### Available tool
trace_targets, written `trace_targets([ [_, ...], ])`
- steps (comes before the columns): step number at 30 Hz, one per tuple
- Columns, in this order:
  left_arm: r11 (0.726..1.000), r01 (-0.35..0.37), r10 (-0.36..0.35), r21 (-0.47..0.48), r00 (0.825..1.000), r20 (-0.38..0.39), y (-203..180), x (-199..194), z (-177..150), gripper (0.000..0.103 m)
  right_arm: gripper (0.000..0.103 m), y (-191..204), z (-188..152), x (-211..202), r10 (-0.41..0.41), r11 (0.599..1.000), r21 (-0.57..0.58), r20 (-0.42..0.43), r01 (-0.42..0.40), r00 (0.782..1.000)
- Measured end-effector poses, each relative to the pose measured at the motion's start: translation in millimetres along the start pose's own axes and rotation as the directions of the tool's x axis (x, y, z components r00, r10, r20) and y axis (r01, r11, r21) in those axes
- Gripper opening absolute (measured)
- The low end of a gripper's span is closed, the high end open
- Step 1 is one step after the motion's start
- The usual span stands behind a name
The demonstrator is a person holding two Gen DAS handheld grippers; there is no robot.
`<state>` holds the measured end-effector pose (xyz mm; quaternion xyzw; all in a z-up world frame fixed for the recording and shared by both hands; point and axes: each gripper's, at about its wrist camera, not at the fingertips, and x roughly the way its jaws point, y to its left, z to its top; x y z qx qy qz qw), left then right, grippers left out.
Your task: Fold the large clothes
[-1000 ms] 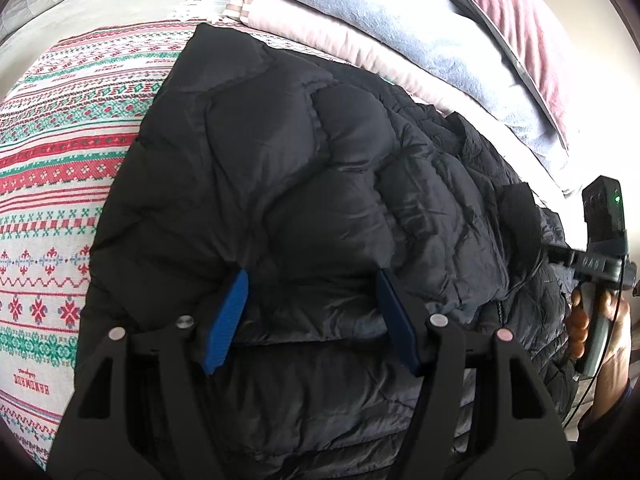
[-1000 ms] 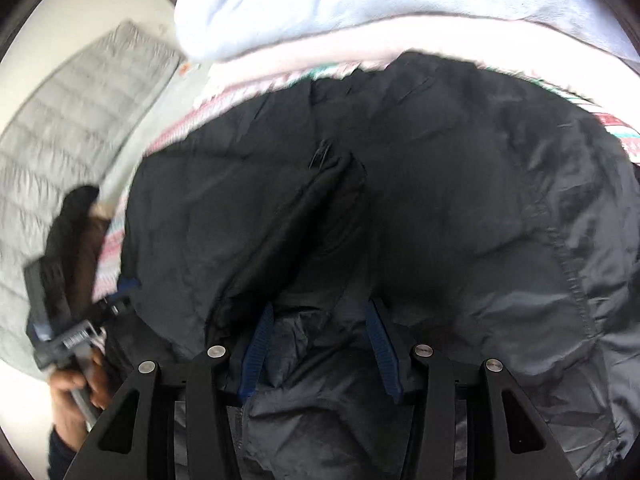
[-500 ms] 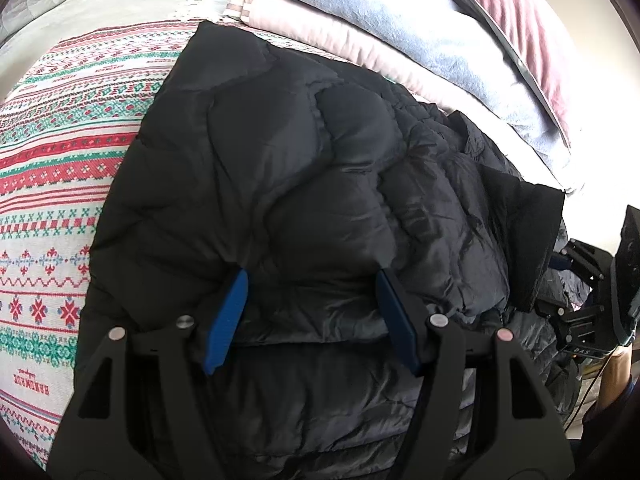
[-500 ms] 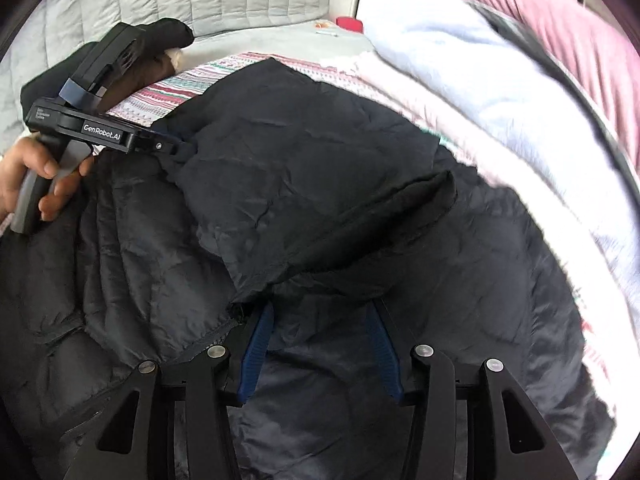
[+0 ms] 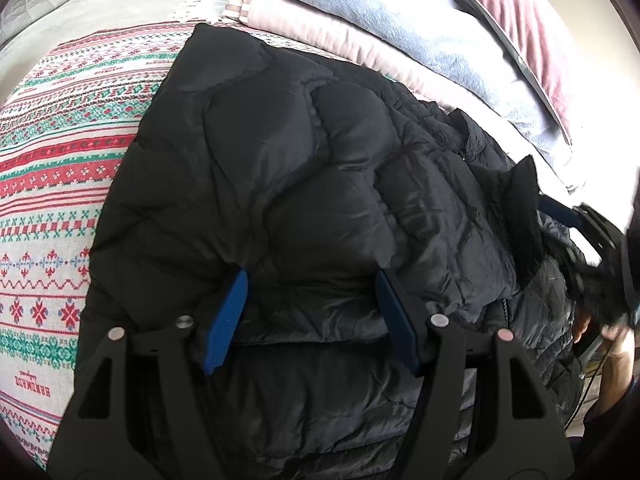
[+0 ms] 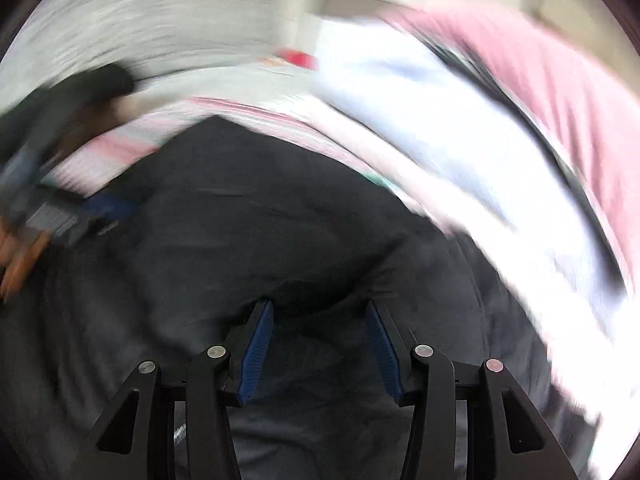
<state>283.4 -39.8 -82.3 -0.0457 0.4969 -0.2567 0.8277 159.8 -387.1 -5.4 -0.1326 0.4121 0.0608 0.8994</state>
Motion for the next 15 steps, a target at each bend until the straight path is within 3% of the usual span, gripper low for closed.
trace_targets([
  [3, 1.000, 0.000, 0.000, 0.001, 1.000, -0.004, -1.2, 0.3, 0.2, 0.068, 0.049, -37.2, -4.6, 33.3, 0.060, 0.960, 0.280, -0.154, -0.015, 0.986],
  [5, 1.000, 0.000, 0.000, 0.001, 1.000, -0.004, -1.5, 0.3, 0.0, 0.068, 0.049, -63.1, -13.5, 42.5, 0.180, 0.874, 0.477, -0.139, -0.094, 0.974],
  [6, 1.000, 0.001, -0.001, 0.001, 1.000, -0.004, -1.3, 0.5, -0.1, 0.068, 0.049, -78.0, -17.4, 43.3, 0.245, 0.802, 0.578, -0.089, -0.150, 0.965],
  [8, 1.000, 0.002, -0.002, 0.002, 1.000, -0.003, -1.1, 1.0, -0.2, 0.068, 0.047, -89.9, -19.2, 42.0, 0.292, 0.738, 0.644, -0.039, -0.199, 0.956],
  [9, 1.000, 0.002, -0.002, 0.002, 1.000, -0.003, -0.9, 0.7, -0.4, 0.068, 0.043, -90.9, -18.7, 42.6, 0.303, 0.731, 0.650, -0.034, -0.210, 0.952],
  [11, 1.000, 0.001, -0.001, 0.003, 1.000, -0.002, -0.8, 0.7, -0.8, 0.068, 0.020, -83.2, -18.1, 49.7, 0.336, 0.740, 0.638, -0.076, -0.213, 0.939],
  [15, 1.000, 0.000, 0.000, 0.003, 1.000, -0.002, -0.6, 0.9, -1.1, 0.068, 0.019, -84.2, -21.2, 53.8, 0.356, 0.691, 0.694, -0.085, -0.202, 0.930],
])
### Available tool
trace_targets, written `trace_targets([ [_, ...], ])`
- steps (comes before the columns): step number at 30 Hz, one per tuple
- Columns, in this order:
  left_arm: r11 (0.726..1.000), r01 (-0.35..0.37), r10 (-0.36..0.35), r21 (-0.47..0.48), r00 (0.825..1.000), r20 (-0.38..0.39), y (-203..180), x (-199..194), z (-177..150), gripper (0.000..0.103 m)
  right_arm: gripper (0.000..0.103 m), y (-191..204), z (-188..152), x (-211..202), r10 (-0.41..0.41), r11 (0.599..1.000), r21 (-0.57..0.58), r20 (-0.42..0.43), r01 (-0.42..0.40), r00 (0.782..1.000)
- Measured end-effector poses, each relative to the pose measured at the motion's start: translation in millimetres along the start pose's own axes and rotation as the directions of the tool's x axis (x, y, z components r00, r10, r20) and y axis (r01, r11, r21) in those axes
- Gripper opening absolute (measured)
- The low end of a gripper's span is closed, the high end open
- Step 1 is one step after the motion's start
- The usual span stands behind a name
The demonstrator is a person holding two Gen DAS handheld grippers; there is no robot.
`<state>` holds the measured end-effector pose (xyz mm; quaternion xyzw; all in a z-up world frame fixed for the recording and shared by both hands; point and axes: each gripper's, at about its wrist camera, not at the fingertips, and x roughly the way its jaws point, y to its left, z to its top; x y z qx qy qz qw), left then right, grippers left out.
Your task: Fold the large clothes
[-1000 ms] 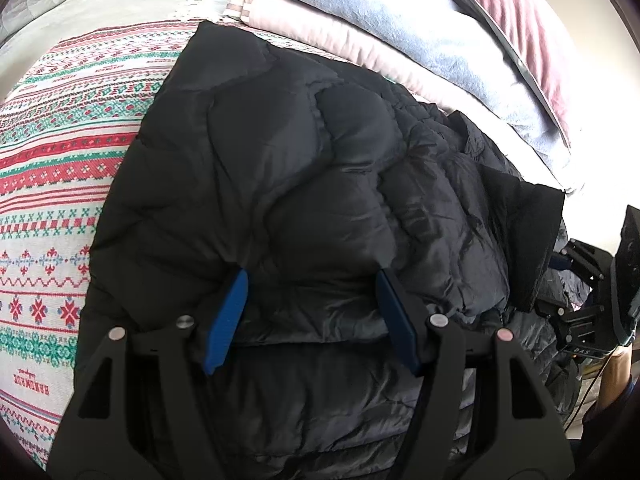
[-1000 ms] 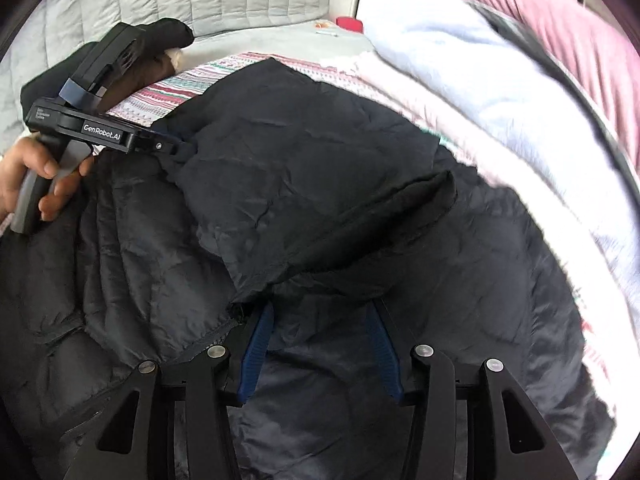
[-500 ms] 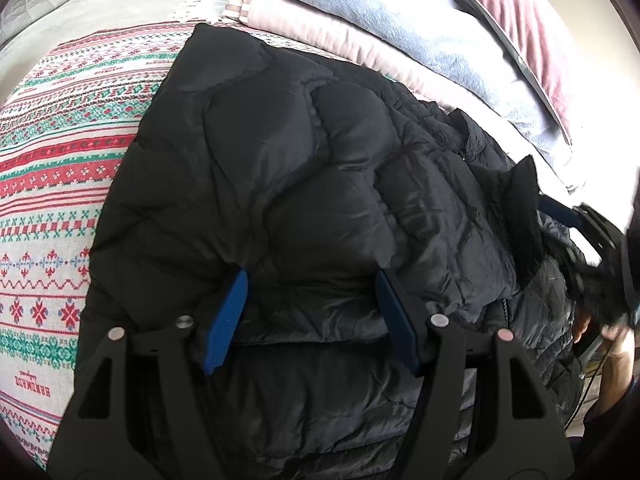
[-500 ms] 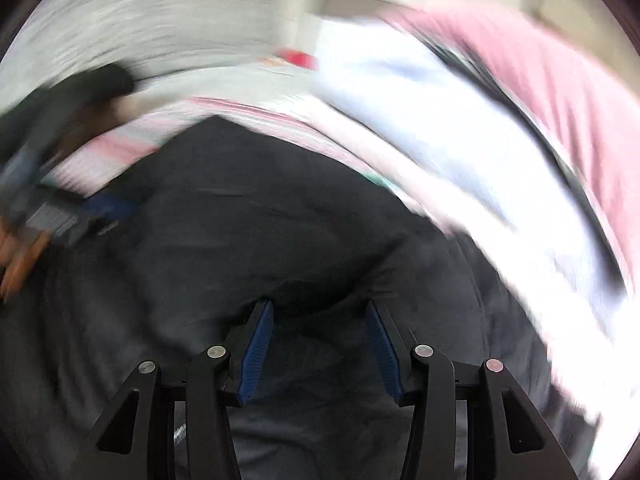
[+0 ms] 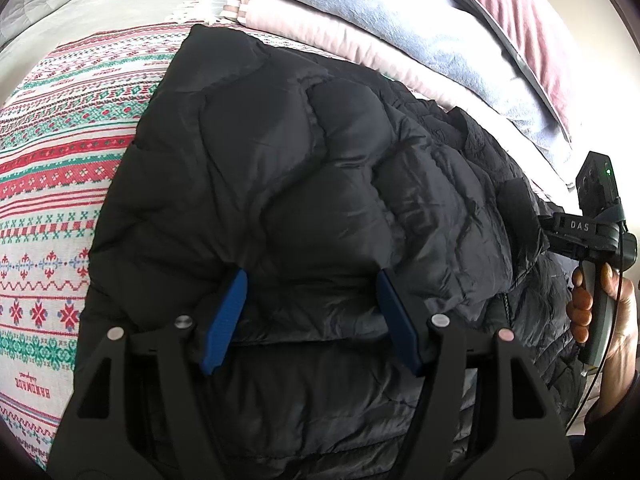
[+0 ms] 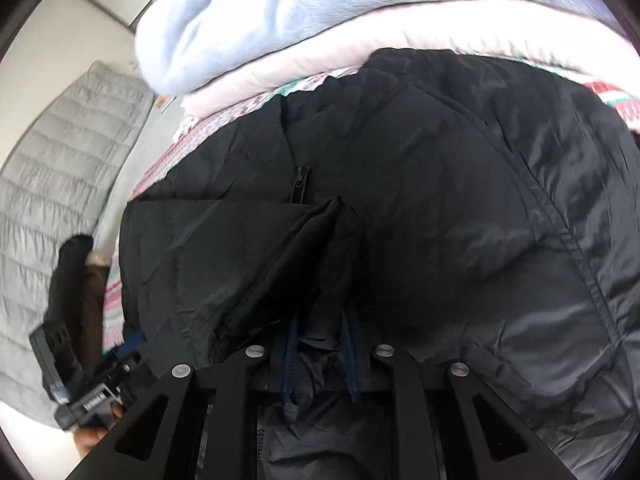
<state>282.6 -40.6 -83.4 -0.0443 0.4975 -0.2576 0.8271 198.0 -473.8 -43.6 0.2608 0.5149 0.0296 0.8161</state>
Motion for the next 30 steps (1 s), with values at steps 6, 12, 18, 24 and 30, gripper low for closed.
trace_targets([
  [6, 1.000, -0.009, 0.009, 0.010, 1.000, 0.002, -1.9, 0.5, -0.5, 0.068, 0.018, 14.5, -6.6, 13.4, -0.142, 0.973, -0.189, -0.051, 0.130, 0.989],
  [12, 1.000, -0.003, 0.003, 0.013, 1.000, 0.000, -0.6, 0.6, -0.9, 0.068, 0.005, -0.1, -3.3, -9.9, -0.176, 0.961, -0.226, -0.060, 0.158, 0.983],
  [18, 1.000, -0.010, 0.011, 0.020, 1.000, -0.002, -0.2, 2.5, -1.1, 0.068, 0.003, -57.8, -2.9, -40.4, -0.128, 0.983, -0.139, -0.075, 0.117, 0.989],
  [24, 0.999, -0.023, 0.023, 0.022, 1.000, 0.001, -2.8, 3.4, -0.5, 0.069, 0.006, -45.9, -7.7, -64.0, -0.017, 0.990, -0.137, -0.009, 0.015, 1.000],
  [30, 1.000, -0.021, 0.021, 0.022, 1.000, 0.000, -2.9, 3.9, 0.2, 0.069, 0.022, 8.8, -15.0, -61.0, 0.067, 0.970, -0.236, 0.053, -0.053, 0.996],
])
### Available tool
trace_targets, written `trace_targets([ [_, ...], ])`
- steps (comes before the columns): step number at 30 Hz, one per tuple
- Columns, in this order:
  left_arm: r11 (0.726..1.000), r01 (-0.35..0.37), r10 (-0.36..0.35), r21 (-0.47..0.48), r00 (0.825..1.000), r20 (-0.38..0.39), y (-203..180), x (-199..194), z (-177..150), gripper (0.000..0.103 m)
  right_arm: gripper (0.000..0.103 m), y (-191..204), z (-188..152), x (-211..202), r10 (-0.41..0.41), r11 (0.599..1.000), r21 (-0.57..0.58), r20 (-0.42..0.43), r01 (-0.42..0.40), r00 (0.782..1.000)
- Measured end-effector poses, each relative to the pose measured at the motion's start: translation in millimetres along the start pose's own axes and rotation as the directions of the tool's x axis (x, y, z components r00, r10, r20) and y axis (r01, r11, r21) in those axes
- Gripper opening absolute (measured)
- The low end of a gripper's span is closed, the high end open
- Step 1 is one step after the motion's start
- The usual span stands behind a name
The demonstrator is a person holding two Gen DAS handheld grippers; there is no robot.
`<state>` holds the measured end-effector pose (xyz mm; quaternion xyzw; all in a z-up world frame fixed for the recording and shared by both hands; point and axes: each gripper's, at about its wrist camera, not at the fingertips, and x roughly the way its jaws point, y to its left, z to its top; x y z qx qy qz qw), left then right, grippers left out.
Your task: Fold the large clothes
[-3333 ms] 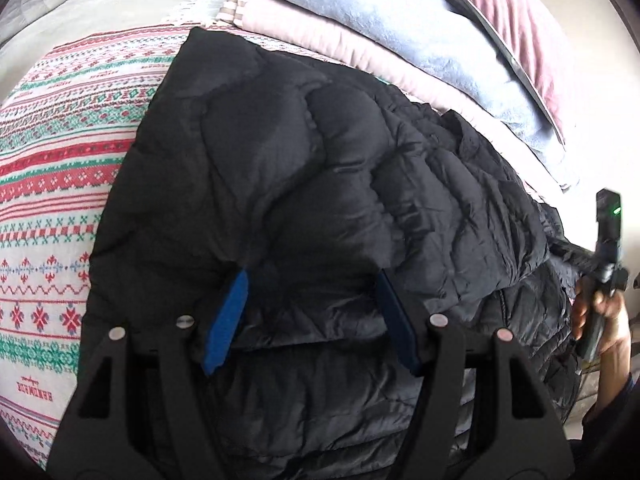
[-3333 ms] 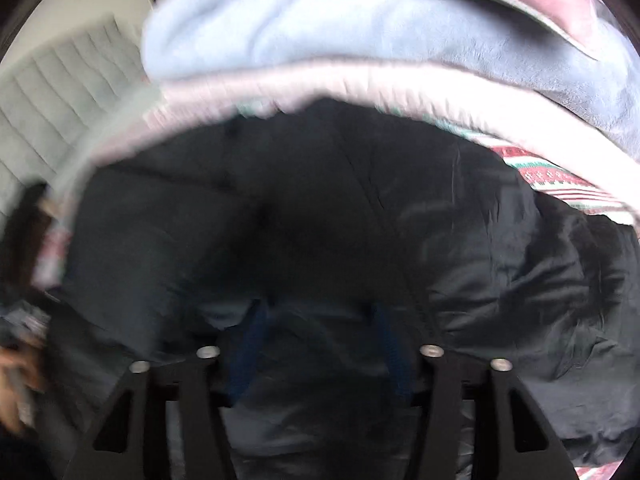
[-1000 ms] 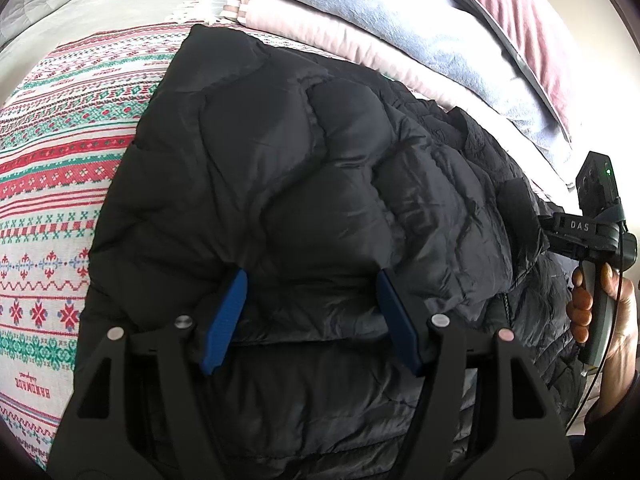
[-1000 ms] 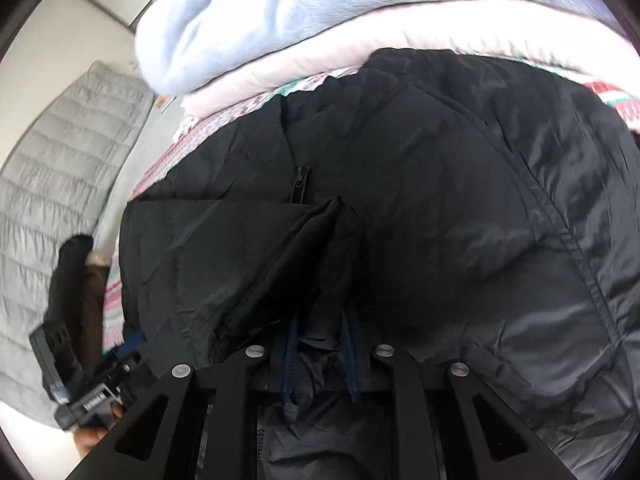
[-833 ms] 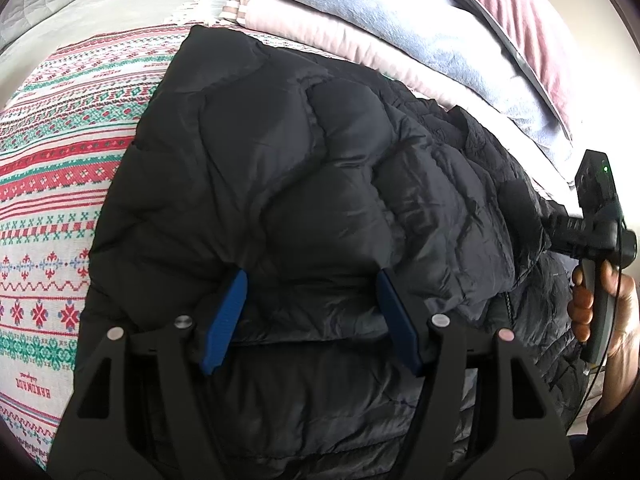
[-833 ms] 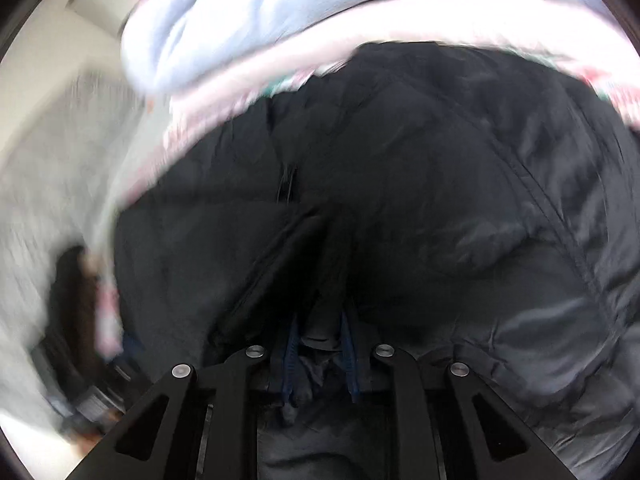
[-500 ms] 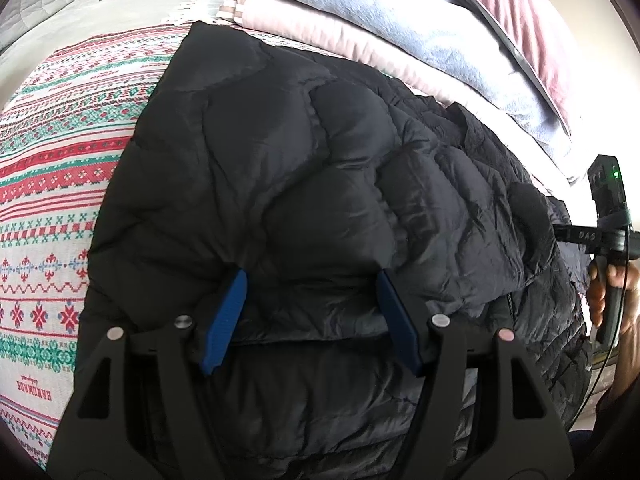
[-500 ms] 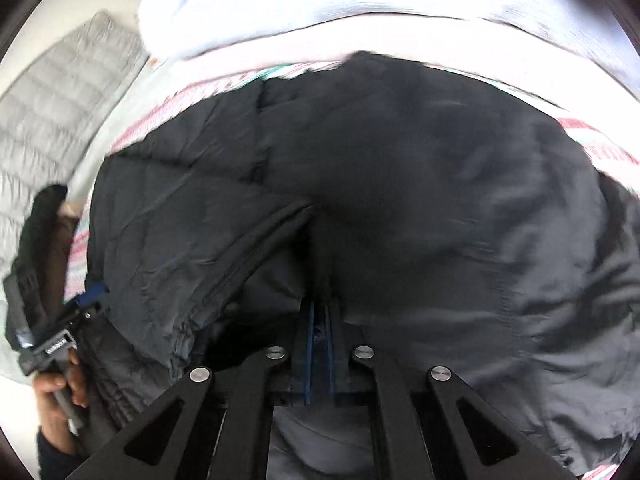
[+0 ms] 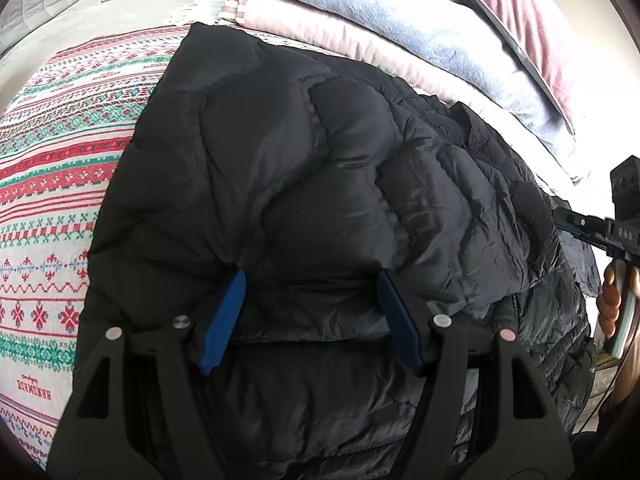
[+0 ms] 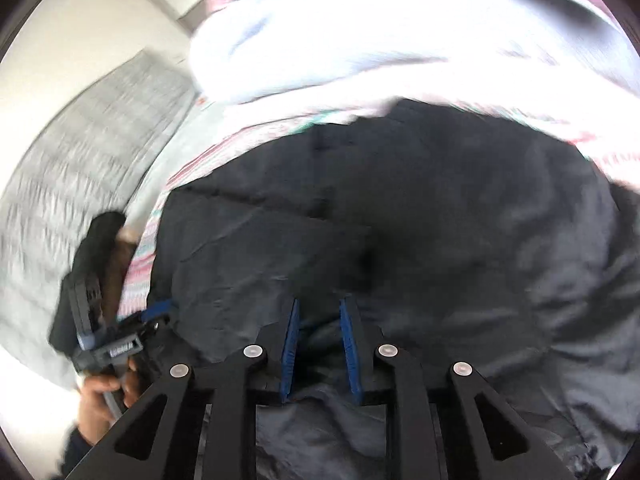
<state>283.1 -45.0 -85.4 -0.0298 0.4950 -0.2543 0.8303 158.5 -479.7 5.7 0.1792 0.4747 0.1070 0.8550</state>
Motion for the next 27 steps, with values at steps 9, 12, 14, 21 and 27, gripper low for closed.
trace_targets([
  [9, 1.000, 0.021, -0.021, 0.000, 1.000, -0.013, 3.4, -3.2, 0.4, 0.069, 0.021, 2.7, -22.3, 43.1, -0.290, 0.950, -0.171, -0.169, 0.262, 0.942],
  [12, 1.000, 0.012, -0.012, 0.005, 1.000, -0.019, 4.6, -4.6, 0.5, 0.069, 0.031, -7.7, -16.5, 14.6, -0.283, 0.956, -0.118, -0.112, 0.270, 0.953],
  [14, 1.000, 0.007, -0.007, -0.005, 1.000, -0.023, 8.1, -6.3, 0.9, 0.069, 0.032, -14.4, -16.8, 0.0, -0.300, 0.951, -0.104, -0.086, 0.291, 0.950],
  [21, 0.987, 0.071, -0.069, -0.146, 0.997, 0.021, 48.4, -39.9, 8.1, 0.069, 0.038, -84.2, -33.4, -79.6, -0.335, 0.933, 0.133, -0.010, 0.333, 0.942],
  [27, 0.983, 0.070, -0.073, -0.168, 0.997, -0.006, 61.1, -31.4, 6.4, 0.069, 0.051, -184.4, -76.1, -166.6, -0.327, 0.825, 0.522, 0.126, 0.218, 0.937],
])
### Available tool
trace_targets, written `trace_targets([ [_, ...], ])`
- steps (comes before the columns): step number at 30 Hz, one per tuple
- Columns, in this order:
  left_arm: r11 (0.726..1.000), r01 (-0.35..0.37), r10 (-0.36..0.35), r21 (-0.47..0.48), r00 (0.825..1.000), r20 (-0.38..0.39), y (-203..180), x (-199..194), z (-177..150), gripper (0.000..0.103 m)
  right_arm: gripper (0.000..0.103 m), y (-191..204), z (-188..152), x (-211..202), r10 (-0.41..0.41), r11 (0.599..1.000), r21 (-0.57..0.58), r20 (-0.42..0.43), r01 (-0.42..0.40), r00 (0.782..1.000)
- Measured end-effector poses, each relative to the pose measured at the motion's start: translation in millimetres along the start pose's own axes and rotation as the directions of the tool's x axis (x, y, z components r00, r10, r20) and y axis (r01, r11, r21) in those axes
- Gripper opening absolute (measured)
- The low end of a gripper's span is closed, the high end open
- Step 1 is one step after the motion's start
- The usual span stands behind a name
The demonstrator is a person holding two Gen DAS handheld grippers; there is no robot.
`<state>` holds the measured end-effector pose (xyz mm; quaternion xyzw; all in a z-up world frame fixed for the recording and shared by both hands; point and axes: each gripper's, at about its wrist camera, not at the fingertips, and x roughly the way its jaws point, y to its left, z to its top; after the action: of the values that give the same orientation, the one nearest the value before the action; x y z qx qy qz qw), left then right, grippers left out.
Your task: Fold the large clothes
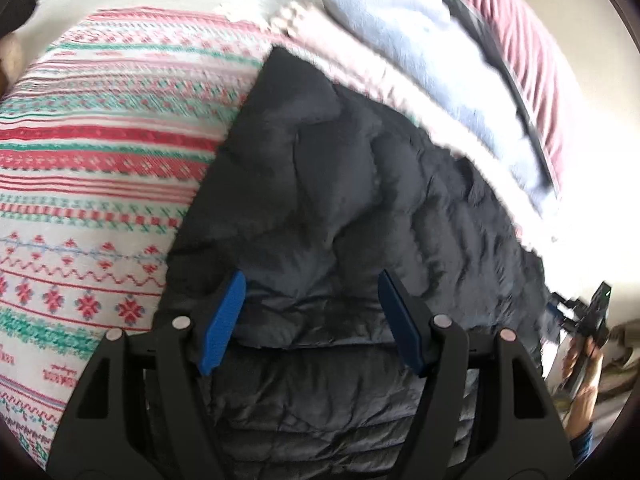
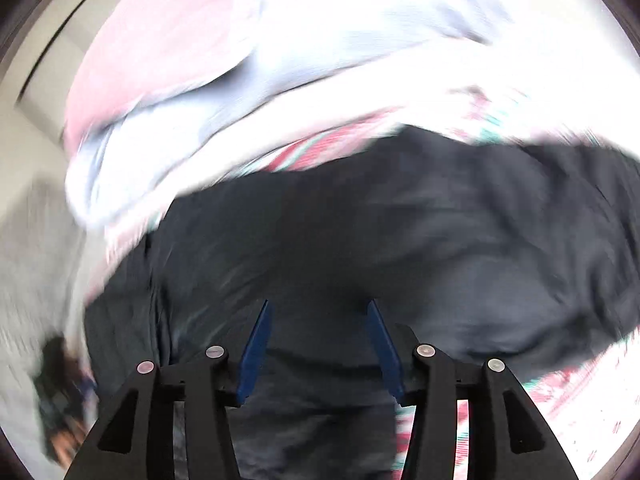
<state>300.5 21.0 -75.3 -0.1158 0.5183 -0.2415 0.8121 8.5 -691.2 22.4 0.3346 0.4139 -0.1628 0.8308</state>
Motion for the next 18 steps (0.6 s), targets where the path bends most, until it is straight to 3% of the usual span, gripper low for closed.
trace_targets([
  [2, 0.999, -0.033, 0.033, 0.014, 0.999, -0.012, -3.7, 10.8, -2.7, 0.069, 0.051, -27.8, -0.2, -2.9, -0.016, 0.999, 0.052, -0.004, 0.017, 1.000],
  [5, 0.999, -0.023, 0.023, -0.025, 1.000, -0.007, -0.2, 7.5, -4.6, 0.069, 0.051, -78.2, -0.6, -10.8, -0.021, 0.985, 0.168, -0.005, 0.021, 1.000],
  [10, 1.000, -0.011, 0.012, -0.023, 0.998, 0.054, -13.9, -35.2, -7.7, 0.069, 0.052, -162.3, 6.0, -53.5, -0.008, 0.921, 0.388, 0.118, -0.039, 0.993],
  [13, 1.000, 0.008, -0.006, -0.018, 0.995, 0.104, -23.1, -61.5, -14.5, 0.070, 0.053, -215.2, 1.9, -75.9, 0.008, 0.849, 0.516, 0.202, -0.113, 0.979],
  [16, 0.998, 0.033, -0.028, -0.050, 0.994, 0.102, -22.4, -72.7, -30.7, 0.070, 0.053, -261.9, -6.6, -93.9, 0.005, 0.753, 0.631, 0.275, -0.185, 0.961],
  [18, 0.999, 0.020, -0.016, -0.048, 0.996, 0.086, -23.9, -74.1, -41.6, 0.070, 0.053, -280.3, -16.6, -112.3, -0.056, 0.695, 0.690, 0.331, -0.201, 0.942],
])
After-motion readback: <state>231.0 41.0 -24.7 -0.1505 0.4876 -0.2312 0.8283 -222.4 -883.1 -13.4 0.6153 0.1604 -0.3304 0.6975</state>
